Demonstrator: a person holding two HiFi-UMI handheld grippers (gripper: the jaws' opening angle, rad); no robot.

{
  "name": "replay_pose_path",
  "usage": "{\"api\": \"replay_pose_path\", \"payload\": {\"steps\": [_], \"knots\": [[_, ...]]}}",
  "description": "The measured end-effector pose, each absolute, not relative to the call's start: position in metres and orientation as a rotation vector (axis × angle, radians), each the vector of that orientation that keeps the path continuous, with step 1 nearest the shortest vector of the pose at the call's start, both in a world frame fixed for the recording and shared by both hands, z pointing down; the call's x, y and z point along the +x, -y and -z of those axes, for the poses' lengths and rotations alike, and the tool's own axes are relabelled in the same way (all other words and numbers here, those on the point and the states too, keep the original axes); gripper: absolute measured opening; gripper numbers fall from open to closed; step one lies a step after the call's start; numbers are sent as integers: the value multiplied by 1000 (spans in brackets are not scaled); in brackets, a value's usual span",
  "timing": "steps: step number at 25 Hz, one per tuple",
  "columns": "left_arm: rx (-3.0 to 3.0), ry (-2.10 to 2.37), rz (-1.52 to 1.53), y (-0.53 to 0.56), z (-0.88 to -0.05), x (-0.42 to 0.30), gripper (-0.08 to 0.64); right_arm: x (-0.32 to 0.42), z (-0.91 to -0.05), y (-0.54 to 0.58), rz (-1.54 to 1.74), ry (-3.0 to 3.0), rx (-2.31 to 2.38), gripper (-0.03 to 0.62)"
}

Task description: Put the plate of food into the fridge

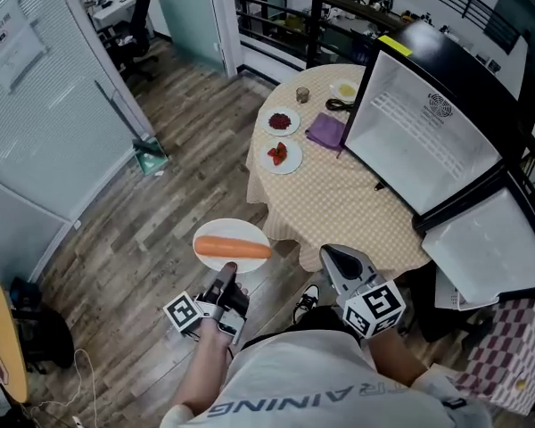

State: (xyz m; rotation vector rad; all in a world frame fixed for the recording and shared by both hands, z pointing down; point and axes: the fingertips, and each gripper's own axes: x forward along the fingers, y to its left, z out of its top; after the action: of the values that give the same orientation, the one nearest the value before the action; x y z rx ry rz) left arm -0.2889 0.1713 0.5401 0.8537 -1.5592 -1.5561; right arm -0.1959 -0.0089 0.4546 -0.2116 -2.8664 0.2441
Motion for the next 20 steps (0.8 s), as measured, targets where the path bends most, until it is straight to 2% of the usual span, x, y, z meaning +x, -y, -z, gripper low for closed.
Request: {"api": "replay_pose_path", "payload": {"steps": [11,20], "knots": [[975,1431,1436,-8,-533,-322,28,-205,-462,145,-316,2872,33,20],[1046,1311,1316,68,-532,-321,26,-198,-464,205,-345,2878,235,20]]}}
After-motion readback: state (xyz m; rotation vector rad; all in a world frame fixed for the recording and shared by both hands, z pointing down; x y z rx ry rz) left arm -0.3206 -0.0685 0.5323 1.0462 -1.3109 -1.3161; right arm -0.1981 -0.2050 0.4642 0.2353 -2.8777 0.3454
